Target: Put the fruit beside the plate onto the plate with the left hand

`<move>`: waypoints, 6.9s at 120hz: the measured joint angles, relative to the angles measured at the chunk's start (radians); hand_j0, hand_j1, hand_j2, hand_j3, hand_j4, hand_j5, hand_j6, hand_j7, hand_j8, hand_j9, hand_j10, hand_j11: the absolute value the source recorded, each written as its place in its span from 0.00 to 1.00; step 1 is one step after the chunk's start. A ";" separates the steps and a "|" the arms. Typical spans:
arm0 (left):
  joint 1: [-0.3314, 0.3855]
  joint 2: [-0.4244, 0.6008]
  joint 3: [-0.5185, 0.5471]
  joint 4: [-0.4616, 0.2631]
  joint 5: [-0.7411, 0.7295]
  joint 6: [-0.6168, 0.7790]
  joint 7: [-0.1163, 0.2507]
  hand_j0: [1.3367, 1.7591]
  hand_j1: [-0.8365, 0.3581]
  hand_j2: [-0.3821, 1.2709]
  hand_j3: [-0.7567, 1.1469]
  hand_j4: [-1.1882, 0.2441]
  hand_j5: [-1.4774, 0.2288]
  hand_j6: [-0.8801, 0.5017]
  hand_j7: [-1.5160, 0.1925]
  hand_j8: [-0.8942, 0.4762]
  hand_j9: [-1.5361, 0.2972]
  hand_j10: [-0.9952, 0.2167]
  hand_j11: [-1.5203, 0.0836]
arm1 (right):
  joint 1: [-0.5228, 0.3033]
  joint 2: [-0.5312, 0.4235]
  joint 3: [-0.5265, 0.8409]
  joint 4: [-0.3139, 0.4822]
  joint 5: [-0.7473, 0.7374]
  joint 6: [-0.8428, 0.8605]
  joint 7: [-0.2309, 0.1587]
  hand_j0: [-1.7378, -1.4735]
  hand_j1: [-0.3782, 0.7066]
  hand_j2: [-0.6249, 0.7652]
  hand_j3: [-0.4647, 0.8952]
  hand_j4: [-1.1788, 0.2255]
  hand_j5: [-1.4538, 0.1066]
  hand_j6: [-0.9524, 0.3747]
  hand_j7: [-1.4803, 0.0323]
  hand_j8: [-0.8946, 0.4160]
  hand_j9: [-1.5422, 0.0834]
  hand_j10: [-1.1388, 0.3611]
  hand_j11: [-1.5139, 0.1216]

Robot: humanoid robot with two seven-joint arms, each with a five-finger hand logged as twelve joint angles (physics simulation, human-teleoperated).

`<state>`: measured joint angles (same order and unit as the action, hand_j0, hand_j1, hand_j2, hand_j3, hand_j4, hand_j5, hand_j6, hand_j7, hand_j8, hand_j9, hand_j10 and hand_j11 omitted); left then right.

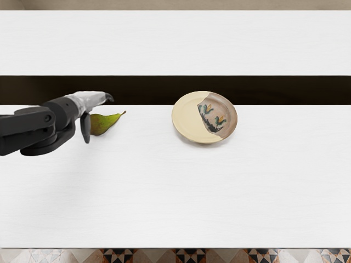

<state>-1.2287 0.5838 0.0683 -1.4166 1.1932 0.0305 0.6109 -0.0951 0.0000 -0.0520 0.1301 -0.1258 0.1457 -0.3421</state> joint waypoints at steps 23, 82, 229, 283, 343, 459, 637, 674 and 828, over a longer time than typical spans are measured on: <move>0.002 0.002 0.013 0.003 0.002 0.005 0.000 0.76 0.82 0.25 0.40 0.71 0.73 0.51 0.76 0.52 0.72 0.68 0.81 | 0.000 0.000 0.000 0.000 0.000 0.000 0.000 0.30 0.03 0.45 0.34 0.84 0.93 0.72 0.98 0.68 0.95 0.76 0.93; 0.001 -0.047 0.058 0.054 0.013 0.043 0.000 0.76 0.78 0.26 0.40 0.68 0.70 0.48 0.72 0.49 0.69 0.64 0.77 | 0.000 0.000 0.000 0.000 0.000 0.000 0.000 0.30 0.03 0.45 0.34 0.84 0.93 0.72 0.98 0.68 0.95 0.76 0.93; 0.014 -0.067 0.081 0.058 0.031 0.084 0.000 0.76 0.66 0.27 0.40 0.59 0.61 0.39 0.63 0.41 0.60 0.54 0.68 | 0.000 0.000 0.000 -0.001 0.000 0.000 0.001 0.30 0.03 0.45 0.34 0.84 0.93 0.72 0.98 0.68 0.95 0.76 0.93; 0.014 -0.071 0.090 0.060 0.036 0.094 0.000 0.76 0.61 0.28 0.40 0.58 0.57 0.36 0.59 0.37 0.57 0.50 0.64 | 0.000 0.000 0.000 -0.001 0.000 0.000 0.002 0.30 0.03 0.45 0.34 0.84 0.93 0.72 0.98 0.68 0.95 0.76 0.93; 0.028 -0.072 0.101 0.073 0.043 0.095 0.000 0.75 0.58 0.24 0.40 0.70 0.48 0.45 0.50 0.38 0.47 0.41 0.53 | 0.000 0.000 0.001 -0.001 0.000 0.000 0.004 0.30 0.03 0.45 0.34 0.84 0.93 0.72 0.98 0.68 0.95 0.76 0.93; -0.035 -0.068 0.089 0.068 0.024 0.084 0.000 0.74 0.44 0.39 0.40 0.79 0.31 0.57 0.37 0.49 0.35 0.46 0.38 | 0.002 0.000 0.002 -0.001 0.000 0.000 0.006 0.30 0.03 0.45 0.34 0.84 0.93 0.72 0.98 0.68 0.95 0.76 0.93; -0.088 -0.527 -0.121 0.284 0.027 0.106 0.001 0.75 0.46 0.42 0.40 0.59 0.31 0.46 0.36 0.43 0.35 0.42 0.39 | 0.002 0.000 0.003 -0.001 0.000 0.000 0.009 0.30 0.03 0.45 0.34 0.84 0.93 0.72 0.98 0.68 0.95 0.76 0.93; -0.058 -0.571 -0.106 0.330 0.027 0.107 0.001 0.75 0.47 0.42 0.40 0.59 0.31 0.45 0.36 0.43 0.35 0.42 0.39 | 0.002 0.000 0.003 -0.001 0.000 0.000 0.009 0.30 0.03 0.45 0.34 0.84 0.93 0.72 0.98 0.68 0.95 0.76 0.93; -0.135 -0.275 -0.266 0.013 -0.449 -0.047 0.000 0.76 0.93 0.24 0.40 0.79 0.82 0.59 0.84 0.61 0.79 0.77 0.90 | 0.000 0.000 0.002 -0.004 0.000 0.000 0.009 0.30 0.03 0.45 0.34 0.84 0.93 0.72 0.98 0.68 0.95 0.76 0.93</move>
<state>-1.3637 0.3091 -0.1977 -1.4035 0.7444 -0.0166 0.6109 -0.0951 0.0000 -0.0504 0.1258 -0.1257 0.1457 -0.3329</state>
